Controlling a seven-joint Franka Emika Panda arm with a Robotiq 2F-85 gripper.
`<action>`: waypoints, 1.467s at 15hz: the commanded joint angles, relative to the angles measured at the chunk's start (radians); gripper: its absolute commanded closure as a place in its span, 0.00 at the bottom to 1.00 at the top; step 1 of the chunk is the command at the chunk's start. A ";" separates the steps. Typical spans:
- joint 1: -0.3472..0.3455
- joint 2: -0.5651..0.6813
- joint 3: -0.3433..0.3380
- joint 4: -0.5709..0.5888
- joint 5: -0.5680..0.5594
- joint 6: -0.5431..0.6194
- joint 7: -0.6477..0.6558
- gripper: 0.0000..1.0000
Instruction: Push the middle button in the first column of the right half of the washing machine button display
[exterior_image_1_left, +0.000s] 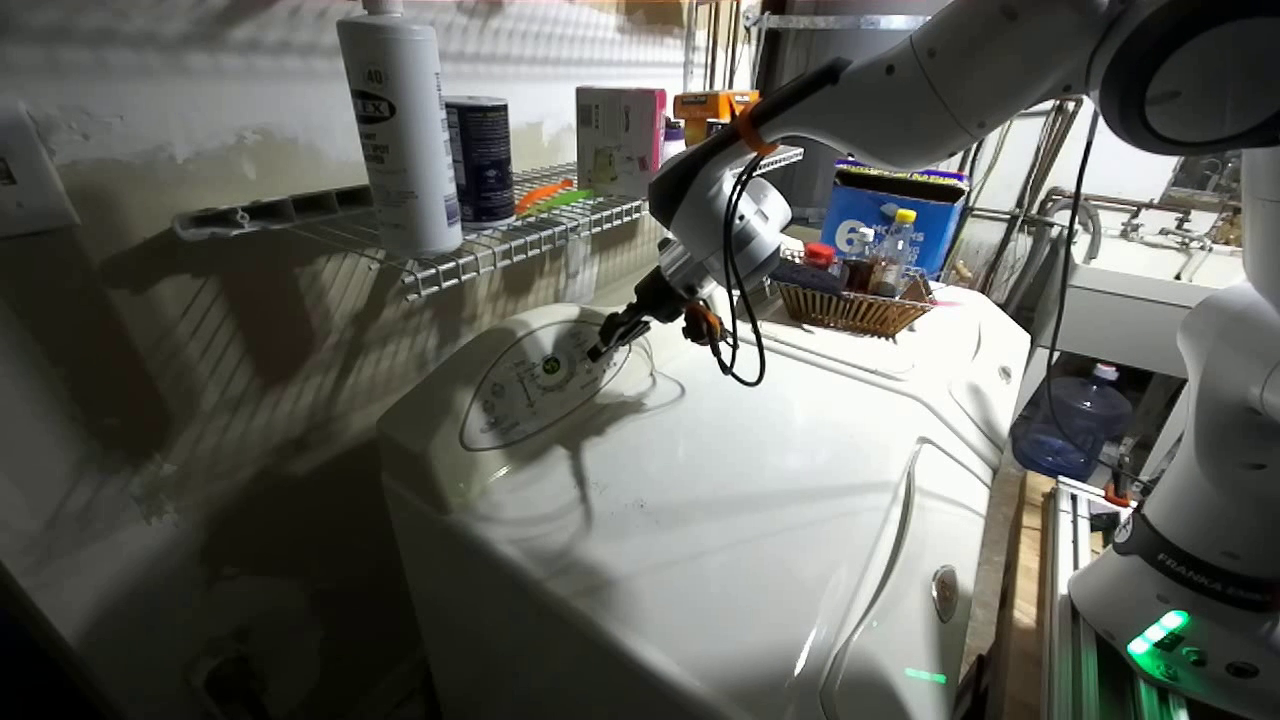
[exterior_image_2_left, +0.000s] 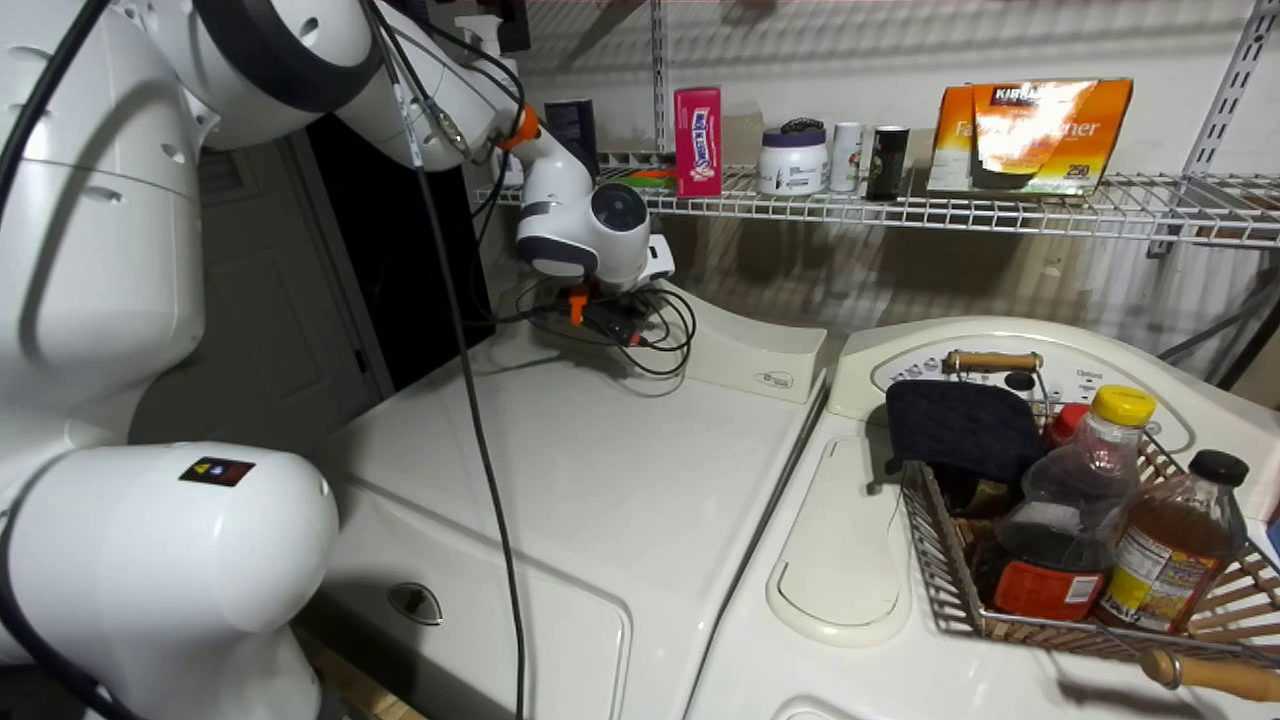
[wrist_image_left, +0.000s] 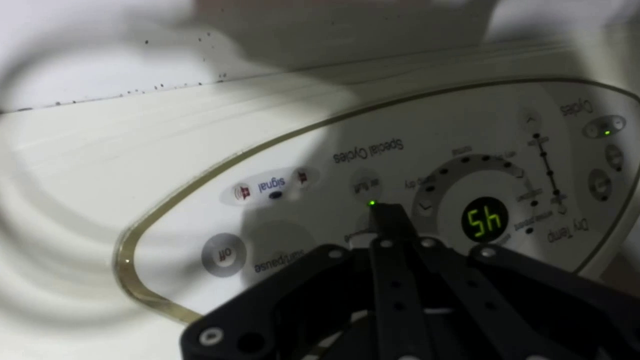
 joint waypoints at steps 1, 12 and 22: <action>-0.019 0.034 0.010 0.045 0.035 -0.015 0.011 1.00; -0.030 0.038 0.014 0.053 0.029 -0.051 0.032 1.00; -0.162 0.018 0.150 0.053 -0.005 -0.047 0.028 1.00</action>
